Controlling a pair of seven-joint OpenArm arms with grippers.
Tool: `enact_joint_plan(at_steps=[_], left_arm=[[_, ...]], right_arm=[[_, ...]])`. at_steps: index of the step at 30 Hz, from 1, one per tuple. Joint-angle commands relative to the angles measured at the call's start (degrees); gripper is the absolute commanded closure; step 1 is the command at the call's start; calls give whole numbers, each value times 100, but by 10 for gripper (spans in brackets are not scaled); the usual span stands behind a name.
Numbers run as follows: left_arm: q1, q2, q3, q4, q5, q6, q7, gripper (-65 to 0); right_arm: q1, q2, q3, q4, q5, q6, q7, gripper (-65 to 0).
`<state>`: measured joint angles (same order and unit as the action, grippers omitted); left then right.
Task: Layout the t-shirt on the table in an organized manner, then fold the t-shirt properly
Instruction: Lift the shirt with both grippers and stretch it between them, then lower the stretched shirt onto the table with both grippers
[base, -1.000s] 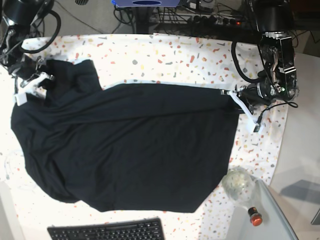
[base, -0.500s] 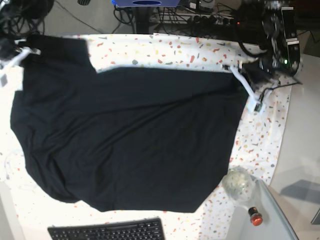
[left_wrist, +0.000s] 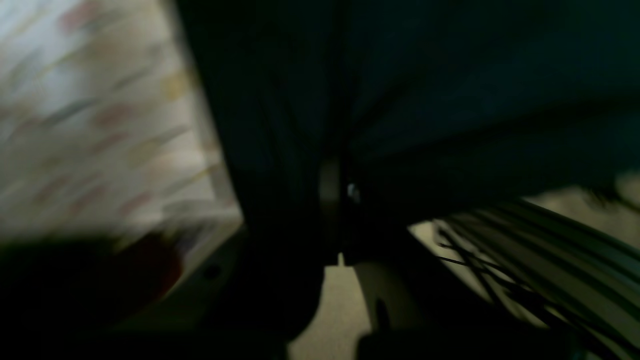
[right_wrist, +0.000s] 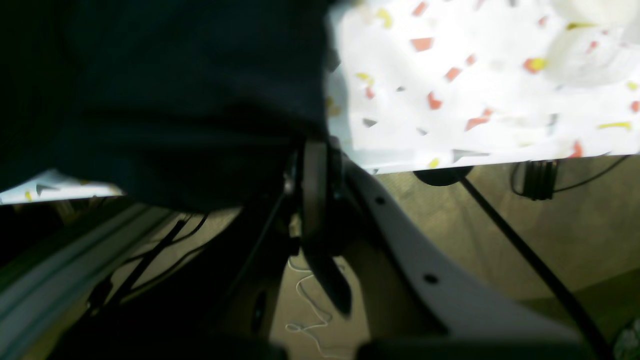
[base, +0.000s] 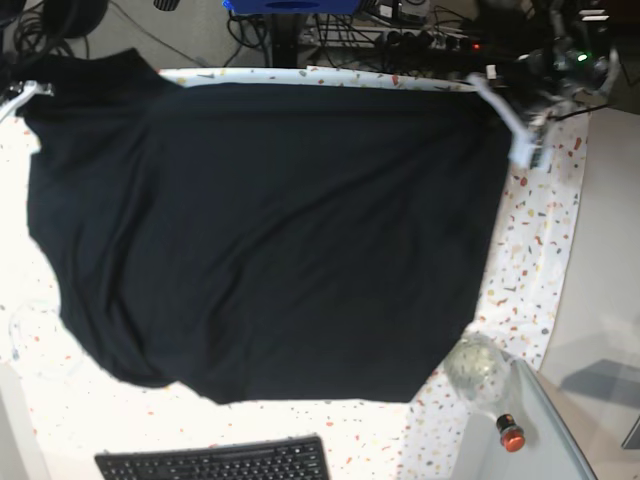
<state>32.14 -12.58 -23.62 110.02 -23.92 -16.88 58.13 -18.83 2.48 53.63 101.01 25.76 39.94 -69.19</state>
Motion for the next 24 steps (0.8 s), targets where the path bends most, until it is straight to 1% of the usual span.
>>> enact_joint_plan(at_steps=[1,4,7,9,13,16,19,24], left_arm=[[34,-92,-157,106,67,40,-50,0],[52,-92,-403,97,76,40,-50,0],[52,-83,-412,80,76,49,-50,0],[25,-48,-403,80,76,49,-50,0],[17,-65,-69,80,76,75,-50,0],[17,-56,10,80,76,75,-50,0],[-1,-48,-34,115,58,75,-50,0],[-396,-48,-43,80,41,75,-41,0]], right_arm=[[-29,64,22,75,-4,6,13,0],[-161,38,22,57,-4,6,5,0],[-196,-50,84,92,-4,6,5,0],[-275,-50,84,110,31,6,13,0],[-416,-85,84,338,48,6,22,0],[-434,-147,31,567,92,6,40,0],[-293,-173,4,901,330,6,5,0],[173,-182,-514,1007,312,-16,13,0]])
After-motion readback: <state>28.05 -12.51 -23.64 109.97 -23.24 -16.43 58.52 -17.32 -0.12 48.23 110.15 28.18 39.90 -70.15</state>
